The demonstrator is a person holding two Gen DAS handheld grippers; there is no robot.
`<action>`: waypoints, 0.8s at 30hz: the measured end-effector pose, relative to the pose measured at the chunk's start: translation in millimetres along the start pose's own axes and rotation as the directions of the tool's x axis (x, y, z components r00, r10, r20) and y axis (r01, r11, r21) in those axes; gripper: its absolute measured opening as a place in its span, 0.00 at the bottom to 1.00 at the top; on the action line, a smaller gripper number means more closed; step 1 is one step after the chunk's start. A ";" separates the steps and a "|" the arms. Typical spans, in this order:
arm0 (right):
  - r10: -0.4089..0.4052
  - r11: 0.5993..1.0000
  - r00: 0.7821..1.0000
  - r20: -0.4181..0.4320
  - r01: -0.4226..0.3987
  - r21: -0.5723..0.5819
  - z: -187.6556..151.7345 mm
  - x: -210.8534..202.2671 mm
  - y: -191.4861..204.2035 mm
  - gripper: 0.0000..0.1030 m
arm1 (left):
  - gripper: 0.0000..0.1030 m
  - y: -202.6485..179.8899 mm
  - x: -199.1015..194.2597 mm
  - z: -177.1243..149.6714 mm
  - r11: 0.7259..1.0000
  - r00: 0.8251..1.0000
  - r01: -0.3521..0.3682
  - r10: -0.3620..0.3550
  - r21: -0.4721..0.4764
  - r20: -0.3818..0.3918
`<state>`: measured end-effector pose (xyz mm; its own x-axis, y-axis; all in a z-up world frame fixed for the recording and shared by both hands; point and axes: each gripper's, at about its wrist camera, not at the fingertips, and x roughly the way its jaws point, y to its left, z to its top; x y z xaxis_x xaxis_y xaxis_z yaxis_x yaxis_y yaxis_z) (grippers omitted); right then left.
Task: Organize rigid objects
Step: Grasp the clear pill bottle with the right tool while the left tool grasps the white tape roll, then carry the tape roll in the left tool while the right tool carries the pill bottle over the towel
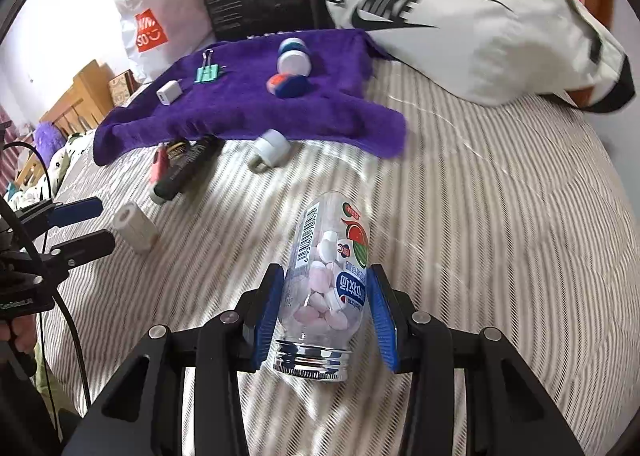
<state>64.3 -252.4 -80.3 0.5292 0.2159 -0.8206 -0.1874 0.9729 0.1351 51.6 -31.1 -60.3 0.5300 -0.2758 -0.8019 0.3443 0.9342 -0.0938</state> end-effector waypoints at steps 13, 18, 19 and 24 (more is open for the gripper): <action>0.035 0.997 0.999 0.010 -0.036 0.073 -10.4 -8.8 -19.5 0.42 | 0.35 -11.4 31.2 2.0 1.000 0.999 0.008 -0.007 0.020 -0.040; 0.040 0.997 0.999 -0.001 -0.040 0.059 -8.4 -4.8 -12.1 0.42 | 0.27 -2.0 28.4 4.6 0.998 0.998 0.062 -0.063 -0.032 -0.024; 0.043 0.998 0.999 -0.001 -0.043 0.050 -7.1 -4.7 -9.6 0.42 | 0.27 -0.4 26.0 5.5 0.998 0.998 0.053 -0.053 -0.032 -0.017; 0.057 0.998 0.998 -0.001 -0.056 0.028 1.4 -2.0 0.8 0.42 | 0.27 13.0 11.0 10.9 0.999 1.000 0.015 -0.015 -0.037 0.004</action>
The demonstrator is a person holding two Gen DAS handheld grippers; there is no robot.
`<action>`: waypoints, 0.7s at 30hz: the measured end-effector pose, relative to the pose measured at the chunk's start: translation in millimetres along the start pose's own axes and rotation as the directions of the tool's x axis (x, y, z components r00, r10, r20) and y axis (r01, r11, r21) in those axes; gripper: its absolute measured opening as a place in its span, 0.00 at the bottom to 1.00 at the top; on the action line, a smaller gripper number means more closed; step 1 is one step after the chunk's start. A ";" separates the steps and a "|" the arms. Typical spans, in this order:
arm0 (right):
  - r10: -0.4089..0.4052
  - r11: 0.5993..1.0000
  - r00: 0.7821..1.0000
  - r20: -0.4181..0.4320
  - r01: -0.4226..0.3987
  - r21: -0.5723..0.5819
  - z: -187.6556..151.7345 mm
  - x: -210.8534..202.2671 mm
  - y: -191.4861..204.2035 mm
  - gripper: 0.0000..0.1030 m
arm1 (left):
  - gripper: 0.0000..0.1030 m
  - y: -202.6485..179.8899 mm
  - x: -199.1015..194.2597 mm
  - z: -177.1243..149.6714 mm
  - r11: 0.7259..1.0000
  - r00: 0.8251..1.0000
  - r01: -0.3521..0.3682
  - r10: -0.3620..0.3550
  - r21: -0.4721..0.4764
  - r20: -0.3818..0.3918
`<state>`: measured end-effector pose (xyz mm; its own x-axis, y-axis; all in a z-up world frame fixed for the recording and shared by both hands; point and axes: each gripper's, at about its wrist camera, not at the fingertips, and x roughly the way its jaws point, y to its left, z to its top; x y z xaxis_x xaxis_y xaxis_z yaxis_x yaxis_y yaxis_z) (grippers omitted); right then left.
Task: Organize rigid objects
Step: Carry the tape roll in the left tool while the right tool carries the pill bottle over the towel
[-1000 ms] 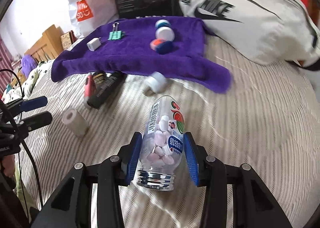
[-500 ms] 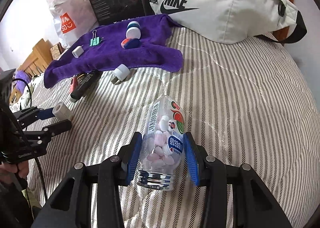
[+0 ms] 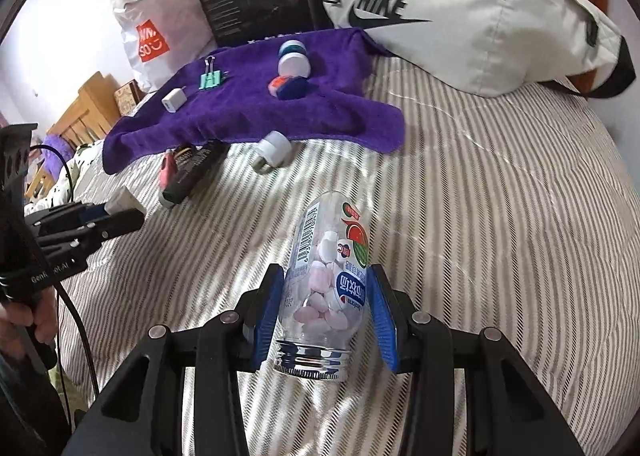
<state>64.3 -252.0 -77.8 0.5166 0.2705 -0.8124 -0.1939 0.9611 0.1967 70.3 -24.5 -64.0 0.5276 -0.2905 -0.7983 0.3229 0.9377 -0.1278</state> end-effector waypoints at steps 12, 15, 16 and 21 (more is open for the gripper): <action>0.073 0.995 0.997 0.017 -0.071 -0.063 27.0 3.6 32.4 0.42 | 0.27 34.0 -18.8 16.2 0.998 0.998 -0.054 0.054 -0.015 0.025; 0.078 0.994 0.997 0.015 -0.077 -0.075 33.2 6.5 37.4 0.42 | 0.27 41.5 -19.8 19.2 0.998 0.998 -0.057 0.058 -0.027 0.032; 0.081 0.994 0.997 0.015 -0.080 -0.077 35.3 7.6 38.3 0.42 | 0.27 43.2 -19.8 19.6 0.998 0.998 -0.056 0.057 -0.030 0.034; 0.092 0.991 0.996 0.015 -0.090 -0.095 46.4 10.5 45.0 0.42 | 0.27 54.0 -20.1 26.7 0.997 0.997 -0.058 0.059 -0.042 0.041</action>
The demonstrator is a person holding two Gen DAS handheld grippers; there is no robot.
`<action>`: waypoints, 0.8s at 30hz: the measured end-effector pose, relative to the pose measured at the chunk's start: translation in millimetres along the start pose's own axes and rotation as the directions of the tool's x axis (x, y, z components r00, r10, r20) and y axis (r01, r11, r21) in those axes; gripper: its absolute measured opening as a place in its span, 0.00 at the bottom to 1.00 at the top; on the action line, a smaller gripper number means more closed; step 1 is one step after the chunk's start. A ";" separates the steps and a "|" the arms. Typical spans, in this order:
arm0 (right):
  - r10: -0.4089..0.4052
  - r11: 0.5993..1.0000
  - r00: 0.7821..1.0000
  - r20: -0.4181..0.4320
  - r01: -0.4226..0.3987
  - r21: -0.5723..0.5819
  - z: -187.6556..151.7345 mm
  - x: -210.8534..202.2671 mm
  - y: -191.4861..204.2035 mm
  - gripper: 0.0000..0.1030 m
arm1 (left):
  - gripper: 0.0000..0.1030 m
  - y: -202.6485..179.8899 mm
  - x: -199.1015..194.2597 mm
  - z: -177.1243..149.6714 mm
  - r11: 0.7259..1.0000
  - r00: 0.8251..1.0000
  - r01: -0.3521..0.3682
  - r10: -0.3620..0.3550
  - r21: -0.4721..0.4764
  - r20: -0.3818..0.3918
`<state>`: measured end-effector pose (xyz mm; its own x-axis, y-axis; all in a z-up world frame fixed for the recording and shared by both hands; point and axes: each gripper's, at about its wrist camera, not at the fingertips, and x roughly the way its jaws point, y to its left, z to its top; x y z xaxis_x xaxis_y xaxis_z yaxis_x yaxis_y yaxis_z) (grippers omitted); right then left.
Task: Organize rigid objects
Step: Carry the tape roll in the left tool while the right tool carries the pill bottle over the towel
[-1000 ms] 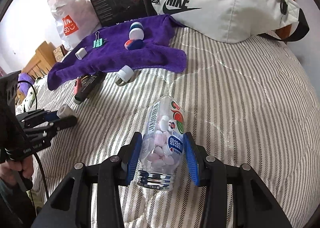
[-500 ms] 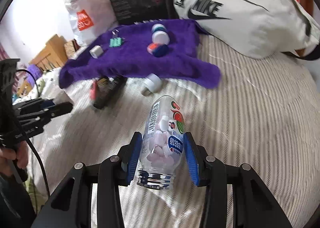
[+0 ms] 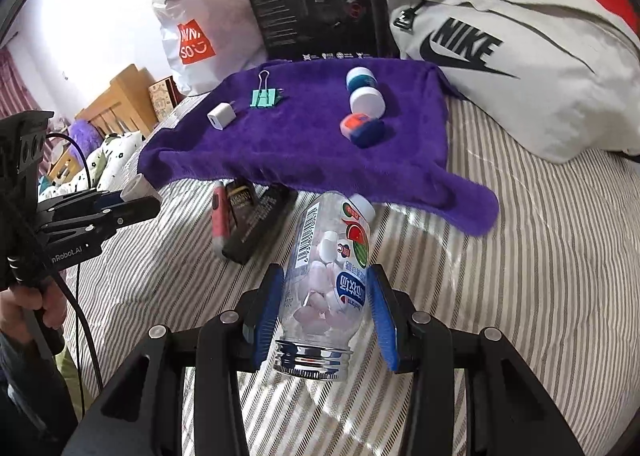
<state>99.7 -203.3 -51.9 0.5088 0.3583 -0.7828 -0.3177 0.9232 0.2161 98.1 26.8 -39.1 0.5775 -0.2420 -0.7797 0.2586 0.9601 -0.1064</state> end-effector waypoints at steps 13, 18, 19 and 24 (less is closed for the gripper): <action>0.011 1.000 0.999 0.038 -0.010 -0.018 37.9 4.1 4.1 0.42 | 0.27 18.9 1.2 28.0 1.000 1.000 -0.008 0.008 -0.020 0.030; -0.004 1.000 0.999 0.045 0.005 -0.014 56.3 9.0 -2.8 0.42 | 0.27 29.6 1.6 41.2 0.999 0.999 -0.013 0.014 -0.035 0.042; -0.009 1.000 0.999 0.044 0.010 -0.016 60.2 10.2 -4.1 0.42 | 0.27 32.1 2.0 43.6 0.999 0.999 -0.006 0.008 -0.041 0.044; -0.031 0.999 0.999 0.045 0.032 -0.025 83.5 17.4 -12.8 0.42 | 0.27 43.4 8.8 55.0 0.998 0.999 0.004 0.000 -0.067 0.048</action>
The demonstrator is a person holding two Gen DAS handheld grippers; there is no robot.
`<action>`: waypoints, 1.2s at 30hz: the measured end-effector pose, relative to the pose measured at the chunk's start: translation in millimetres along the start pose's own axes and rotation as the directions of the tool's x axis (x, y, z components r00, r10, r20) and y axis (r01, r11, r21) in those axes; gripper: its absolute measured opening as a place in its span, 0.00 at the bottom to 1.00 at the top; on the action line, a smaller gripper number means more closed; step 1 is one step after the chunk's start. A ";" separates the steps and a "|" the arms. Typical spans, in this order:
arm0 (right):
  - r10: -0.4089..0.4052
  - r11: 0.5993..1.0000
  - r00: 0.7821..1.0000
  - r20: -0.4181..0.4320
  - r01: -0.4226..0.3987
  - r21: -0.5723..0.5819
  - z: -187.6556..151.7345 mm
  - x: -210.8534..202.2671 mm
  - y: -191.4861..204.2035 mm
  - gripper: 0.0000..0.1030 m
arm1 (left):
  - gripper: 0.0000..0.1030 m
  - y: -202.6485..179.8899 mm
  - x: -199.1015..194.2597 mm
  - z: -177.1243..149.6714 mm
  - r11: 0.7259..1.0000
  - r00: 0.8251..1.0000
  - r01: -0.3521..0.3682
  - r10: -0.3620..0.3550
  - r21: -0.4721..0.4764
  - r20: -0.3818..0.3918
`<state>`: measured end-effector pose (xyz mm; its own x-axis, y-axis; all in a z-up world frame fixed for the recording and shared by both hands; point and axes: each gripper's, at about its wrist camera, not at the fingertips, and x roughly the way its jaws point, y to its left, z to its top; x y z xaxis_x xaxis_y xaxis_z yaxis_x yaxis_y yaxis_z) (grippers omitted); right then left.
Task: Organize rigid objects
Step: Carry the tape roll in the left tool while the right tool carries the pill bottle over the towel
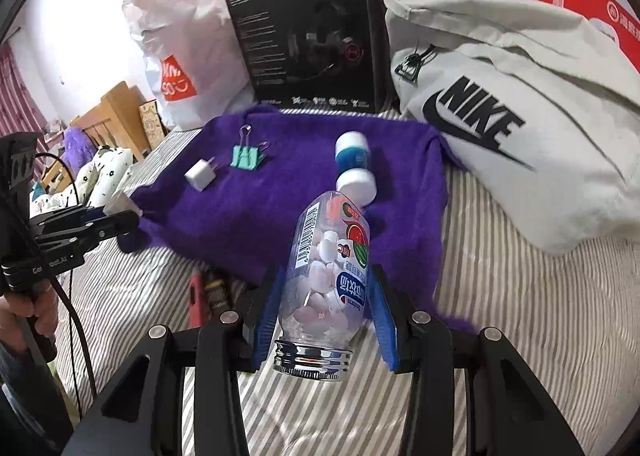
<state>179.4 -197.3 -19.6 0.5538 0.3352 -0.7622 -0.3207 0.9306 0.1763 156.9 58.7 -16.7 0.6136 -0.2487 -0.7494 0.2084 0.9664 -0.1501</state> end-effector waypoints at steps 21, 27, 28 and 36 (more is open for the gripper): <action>0.066 0.992 0.986 -0.153 -0.081 -0.097 32.0 86.6 34.7 0.38 | 0.27 25.2 63.1 28.6 0.999 0.997 -0.035 0.034 -0.022 -0.066; 0.061 0.992 0.989 -0.138 -0.076 -0.106 34.4 89.8 30.3 0.38 | 0.27 29.0 72.1 32.0 0.999 0.996 -0.044 0.042 -0.017 -0.080; 0.060 0.991 0.989 -0.138 -0.076 -0.108 35.1 90.2 29.2 0.38 | 0.27 29.7 73.4 32.6 0.999 0.996 -0.044 0.042 -0.017 -0.081; 0.067 0.990 0.988 -0.137 -0.083 -0.113 41.0 97.9 23.4 0.38 | 0.27 34.2 85.9 37.4 0.998 0.994 -0.059 0.058 -0.009 -0.098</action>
<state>257.6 -136.7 -64.6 0.4203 0.3737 -0.8269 -0.4502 0.8771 0.1675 245.3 68.0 -62.1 0.5470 -0.1852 -0.8164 0.1651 0.9799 -0.1117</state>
